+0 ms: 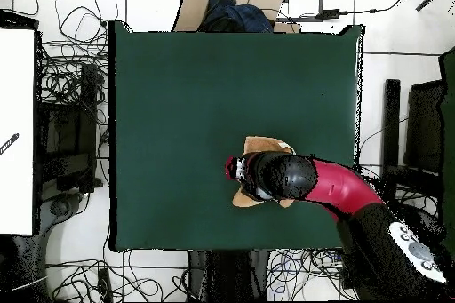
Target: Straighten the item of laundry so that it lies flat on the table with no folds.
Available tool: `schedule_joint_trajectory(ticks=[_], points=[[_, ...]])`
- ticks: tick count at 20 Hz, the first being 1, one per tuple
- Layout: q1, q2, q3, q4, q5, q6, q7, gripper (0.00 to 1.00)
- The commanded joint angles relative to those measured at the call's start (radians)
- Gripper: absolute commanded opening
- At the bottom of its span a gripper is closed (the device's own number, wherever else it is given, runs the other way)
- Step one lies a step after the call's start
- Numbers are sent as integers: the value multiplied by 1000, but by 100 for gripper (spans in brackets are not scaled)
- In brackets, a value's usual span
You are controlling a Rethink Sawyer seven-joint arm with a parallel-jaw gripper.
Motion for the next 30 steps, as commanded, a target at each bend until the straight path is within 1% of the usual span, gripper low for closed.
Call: schedule_joint_trajectory(ticks=[1,4,5,8,11,14,18,19,24,28,30], points=[[46,112,-29,-26,-33,-74,82,100],[36,142,-27,-30,-26,-96,78,100],[40,148,-32,-32,-19,-84,85,100],[37,146,-21,-59,-31,-39,44,100],[71,77,-47,-88,-113,-27,7,100],[83,36,-51,-82,-132,-23,19,100],[102,30,-56,-84,-157,-37,44,100],[107,36,-58,-98,-159,-35,47,100],[104,52,-62,-94,-161,-71,69,100],[158,-12,-114,-131,-204,-28,94,100],[156,-3,-107,-143,-194,-4,76,100]])
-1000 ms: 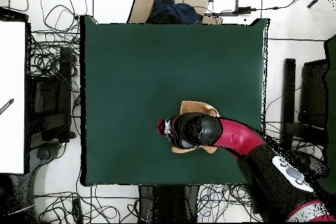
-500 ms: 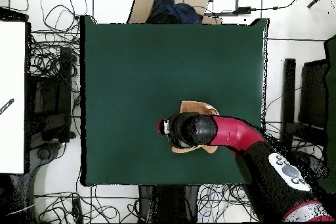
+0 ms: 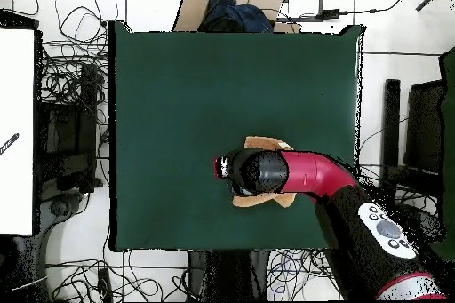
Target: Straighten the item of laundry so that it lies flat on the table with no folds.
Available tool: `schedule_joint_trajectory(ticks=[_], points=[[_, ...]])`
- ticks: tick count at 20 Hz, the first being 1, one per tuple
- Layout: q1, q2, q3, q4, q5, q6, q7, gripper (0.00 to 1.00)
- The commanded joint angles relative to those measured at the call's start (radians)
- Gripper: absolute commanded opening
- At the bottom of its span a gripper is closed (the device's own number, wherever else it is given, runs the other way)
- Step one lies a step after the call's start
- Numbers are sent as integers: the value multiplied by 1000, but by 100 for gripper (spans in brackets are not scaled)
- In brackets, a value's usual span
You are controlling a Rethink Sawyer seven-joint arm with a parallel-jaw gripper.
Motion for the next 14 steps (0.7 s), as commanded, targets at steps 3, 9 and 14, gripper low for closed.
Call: schedule_joint_trajectory(ticks=[3,9,14], points=[[39,-23,-72,-71,-59,6,65,100],[51,17,-102,-93,-82,-6,51,100],[63,58,-127,-116,-112,-38,53,100]])
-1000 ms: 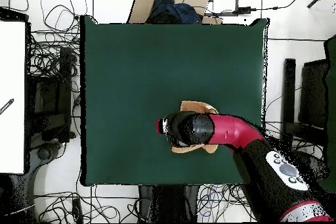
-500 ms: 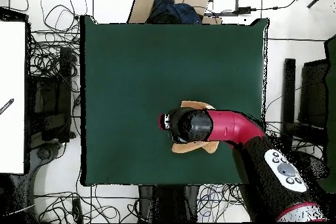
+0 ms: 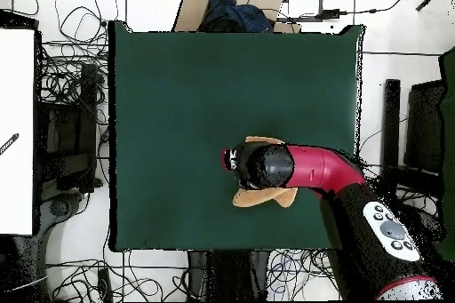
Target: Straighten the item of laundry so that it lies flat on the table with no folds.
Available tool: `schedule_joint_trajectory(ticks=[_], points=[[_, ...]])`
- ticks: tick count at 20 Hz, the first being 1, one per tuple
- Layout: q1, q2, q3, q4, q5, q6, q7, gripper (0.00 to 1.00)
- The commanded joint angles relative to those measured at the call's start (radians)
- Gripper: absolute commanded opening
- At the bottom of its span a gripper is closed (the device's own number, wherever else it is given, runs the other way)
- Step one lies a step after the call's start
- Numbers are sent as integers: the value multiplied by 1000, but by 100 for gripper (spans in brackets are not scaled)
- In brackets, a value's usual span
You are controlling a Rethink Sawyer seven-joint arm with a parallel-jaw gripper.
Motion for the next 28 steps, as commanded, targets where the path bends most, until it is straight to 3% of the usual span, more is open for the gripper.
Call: schedule_joint_trajectory(ticks=[1,13,28], points=[[33,80,-70,-66,-102,-40,51,100],[37,172,-100,-119,-173,-104,56,100],[79,185,-147,-143,-150,-83,83,100]])
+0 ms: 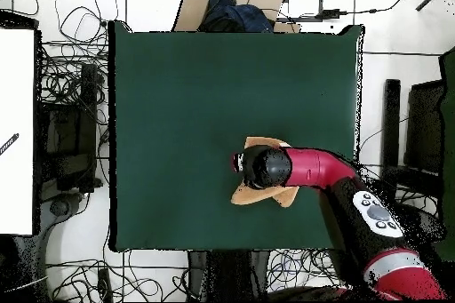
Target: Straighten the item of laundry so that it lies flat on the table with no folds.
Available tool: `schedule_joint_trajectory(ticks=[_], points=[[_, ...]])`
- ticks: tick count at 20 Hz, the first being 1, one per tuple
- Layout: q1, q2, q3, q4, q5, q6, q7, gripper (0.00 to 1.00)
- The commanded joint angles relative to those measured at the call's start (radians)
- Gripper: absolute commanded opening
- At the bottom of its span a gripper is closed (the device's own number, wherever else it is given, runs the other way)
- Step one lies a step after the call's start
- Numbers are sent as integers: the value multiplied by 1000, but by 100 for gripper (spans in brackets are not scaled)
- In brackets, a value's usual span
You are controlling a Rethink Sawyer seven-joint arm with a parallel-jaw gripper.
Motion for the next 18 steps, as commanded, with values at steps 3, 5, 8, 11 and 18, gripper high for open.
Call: schedule_joint_trajectory(ticks=[3,5,8,11,18], points=[[45,-5,-46,-40,-22,27,80,100],[45,-37,-36,-32,-9,54,69,100],[44,-69,-23,-29,8,93,52,100],[38,-68,-16,-26,18,103,48,100],[20,-69,3,-16,48,126,46,100]])
